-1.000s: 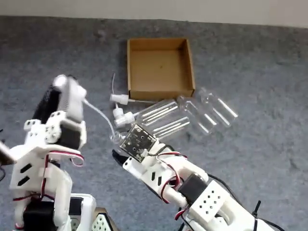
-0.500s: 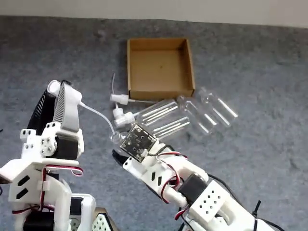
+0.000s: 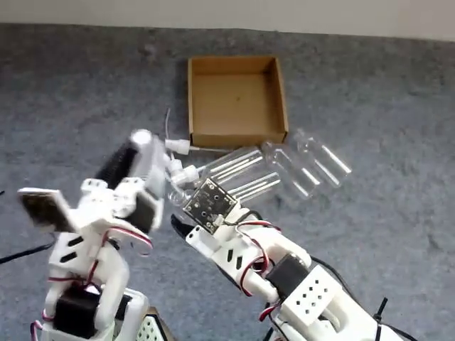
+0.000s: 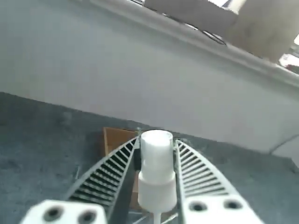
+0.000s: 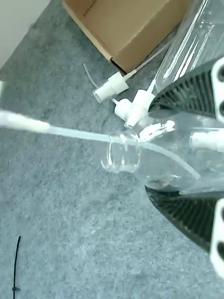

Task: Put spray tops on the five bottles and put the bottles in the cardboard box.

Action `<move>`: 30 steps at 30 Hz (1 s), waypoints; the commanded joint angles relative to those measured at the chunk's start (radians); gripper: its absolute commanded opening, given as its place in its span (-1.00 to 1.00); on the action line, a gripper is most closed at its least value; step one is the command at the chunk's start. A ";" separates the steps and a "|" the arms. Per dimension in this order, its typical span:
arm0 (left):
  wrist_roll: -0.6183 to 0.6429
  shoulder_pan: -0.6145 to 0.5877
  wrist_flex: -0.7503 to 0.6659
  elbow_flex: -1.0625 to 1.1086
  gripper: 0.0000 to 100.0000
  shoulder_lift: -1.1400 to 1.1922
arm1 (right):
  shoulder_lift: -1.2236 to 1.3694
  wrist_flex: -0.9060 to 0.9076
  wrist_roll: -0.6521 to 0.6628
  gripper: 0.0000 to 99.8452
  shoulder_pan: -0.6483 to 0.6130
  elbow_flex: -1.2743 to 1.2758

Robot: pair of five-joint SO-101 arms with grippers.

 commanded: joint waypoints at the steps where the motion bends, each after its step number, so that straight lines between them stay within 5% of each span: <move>1: -0.068 0.104 -0.021 0.010 -0.99 -0.013 | -0.028 -0.027 -0.009 -0.99 0.021 -0.016; 17: -0.153 0.174 0.060 0.183 -0.99 -0.013 | -0.028 -0.033 -0.195 -0.99 0.087 -0.021; 30: -0.153 0.174 0.066 0.191 -0.85 -0.013 | -0.030 -0.079 -0.204 -0.99 0.084 -0.036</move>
